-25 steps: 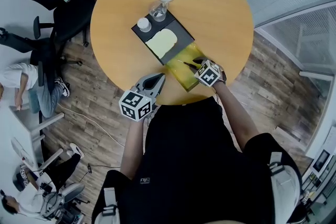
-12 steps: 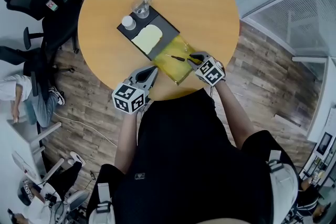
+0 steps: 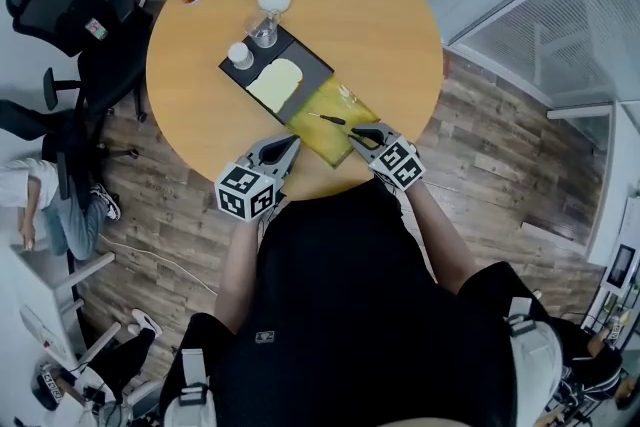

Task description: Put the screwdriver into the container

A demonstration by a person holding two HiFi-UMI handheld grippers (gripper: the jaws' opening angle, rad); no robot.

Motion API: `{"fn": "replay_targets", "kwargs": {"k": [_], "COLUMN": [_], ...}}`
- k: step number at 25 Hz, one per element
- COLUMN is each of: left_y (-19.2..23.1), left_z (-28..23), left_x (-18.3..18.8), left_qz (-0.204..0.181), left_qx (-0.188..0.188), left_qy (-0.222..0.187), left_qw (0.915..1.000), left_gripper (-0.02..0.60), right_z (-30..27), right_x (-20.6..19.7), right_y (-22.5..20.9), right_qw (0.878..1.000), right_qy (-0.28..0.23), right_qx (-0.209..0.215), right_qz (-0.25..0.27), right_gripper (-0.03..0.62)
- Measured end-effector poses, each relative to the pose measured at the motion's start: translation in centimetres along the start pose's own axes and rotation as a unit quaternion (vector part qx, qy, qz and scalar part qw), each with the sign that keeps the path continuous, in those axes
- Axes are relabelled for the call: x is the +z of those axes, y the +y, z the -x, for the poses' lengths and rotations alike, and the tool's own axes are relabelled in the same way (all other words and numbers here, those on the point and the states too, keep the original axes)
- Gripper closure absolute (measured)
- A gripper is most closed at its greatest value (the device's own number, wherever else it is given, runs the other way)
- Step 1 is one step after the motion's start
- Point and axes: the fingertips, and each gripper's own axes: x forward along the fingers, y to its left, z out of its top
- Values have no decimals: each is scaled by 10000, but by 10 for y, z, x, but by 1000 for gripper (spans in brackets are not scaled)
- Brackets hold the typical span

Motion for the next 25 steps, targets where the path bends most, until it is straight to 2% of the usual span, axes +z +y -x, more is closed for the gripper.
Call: {"fn": "replay_targets", "kwargs": {"k": [12,25], "left_y": [-8,-15], "left_z": [17,35], "left_x": [-16,-28], "left_qz": [-12,-4], "left_qx": [-32,9], "left_qy": [-3,-44], "left_qw": [10000,10000], "left_gripper": [577,577], "right_z": [8,5], "right_x": [-8,-17], "right_y": [13,31], "right_qw": [9997,9995], "right_qy": [83,166], "right_qx": [-237,-250], "right_qz": [-39,6], "right_gripper": [551,551]}}
